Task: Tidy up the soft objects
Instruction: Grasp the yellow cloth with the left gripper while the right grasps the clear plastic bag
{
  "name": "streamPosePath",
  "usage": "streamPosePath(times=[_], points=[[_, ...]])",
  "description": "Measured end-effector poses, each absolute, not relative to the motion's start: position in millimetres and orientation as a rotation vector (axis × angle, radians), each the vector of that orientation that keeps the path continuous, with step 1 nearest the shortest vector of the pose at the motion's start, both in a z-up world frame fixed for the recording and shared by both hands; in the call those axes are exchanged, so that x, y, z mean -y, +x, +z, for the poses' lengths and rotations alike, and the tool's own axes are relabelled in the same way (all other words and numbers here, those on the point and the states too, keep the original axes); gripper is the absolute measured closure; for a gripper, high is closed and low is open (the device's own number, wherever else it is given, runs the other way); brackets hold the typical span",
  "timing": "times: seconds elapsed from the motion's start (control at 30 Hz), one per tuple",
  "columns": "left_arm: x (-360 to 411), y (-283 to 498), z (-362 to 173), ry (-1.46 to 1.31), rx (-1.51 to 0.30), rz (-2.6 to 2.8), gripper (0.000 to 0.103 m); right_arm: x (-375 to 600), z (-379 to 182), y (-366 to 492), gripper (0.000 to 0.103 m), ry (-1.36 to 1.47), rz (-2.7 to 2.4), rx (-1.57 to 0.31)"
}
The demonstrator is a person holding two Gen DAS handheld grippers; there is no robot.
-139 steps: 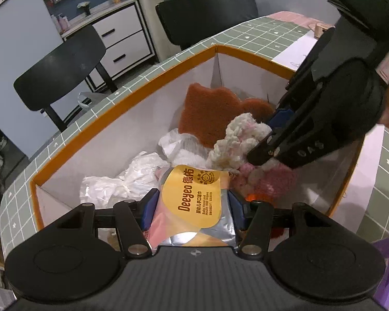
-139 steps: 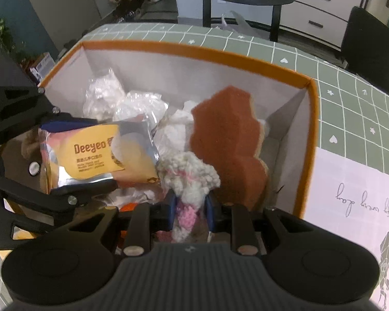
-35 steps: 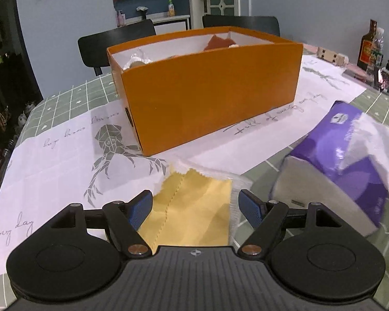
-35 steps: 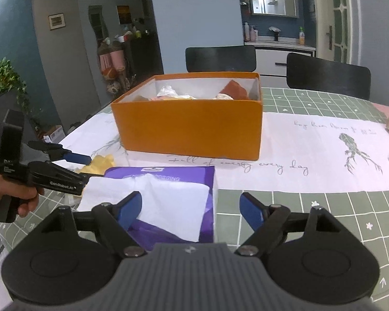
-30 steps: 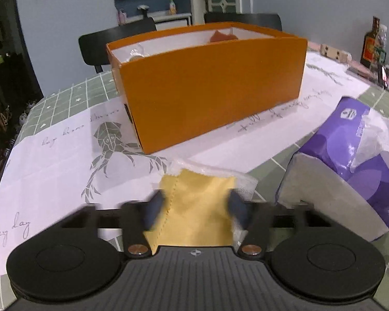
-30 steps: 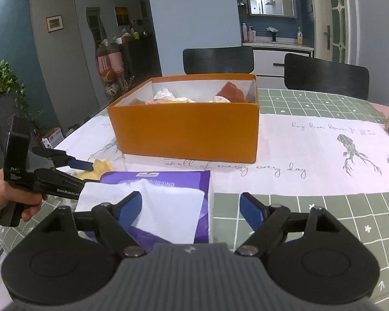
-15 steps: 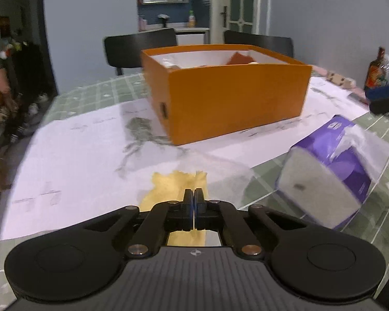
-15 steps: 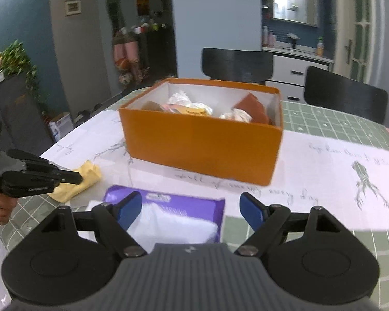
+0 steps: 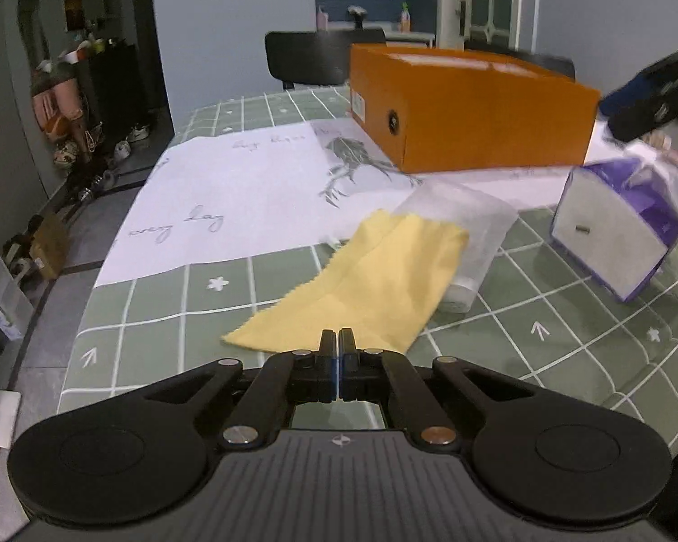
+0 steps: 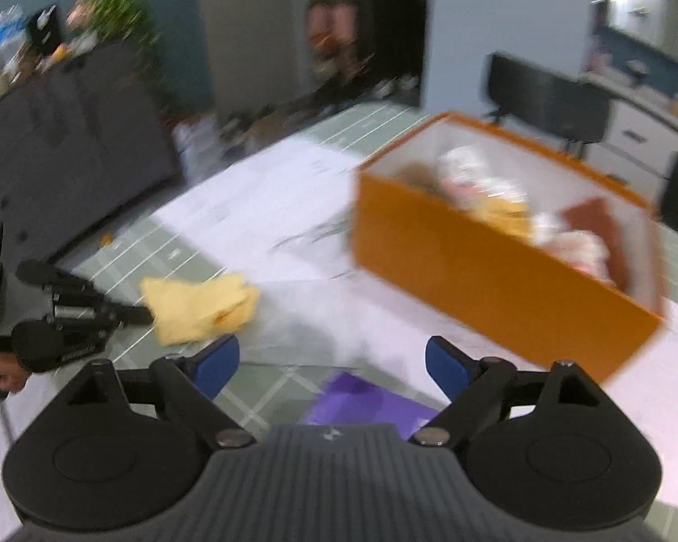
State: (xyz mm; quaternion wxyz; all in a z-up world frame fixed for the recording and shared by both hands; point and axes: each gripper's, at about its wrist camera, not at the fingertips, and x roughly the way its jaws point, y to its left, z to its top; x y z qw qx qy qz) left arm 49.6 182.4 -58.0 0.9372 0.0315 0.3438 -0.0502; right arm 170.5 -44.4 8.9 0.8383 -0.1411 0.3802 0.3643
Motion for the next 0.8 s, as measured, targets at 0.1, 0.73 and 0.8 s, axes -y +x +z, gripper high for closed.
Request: streamPosePath(times=[0.1, 0.73, 0.8], points=[[-184, 45, -51, 0.067, -0.653, -0.166, 0.036, 18, -1, 185, 0.014, -0.354, 0.785, -0.858], [-179, 106, -71, 0.237, -0.762, -0.267, 0.01, -42, -30, 239, 0.01, -0.356, 0.788, -1.173], [-186, 111, -72, 0.205, -0.772, -0.285, 0.008, -48, -36, 244, 0.008, -0.351, 0.784, -1.208]])
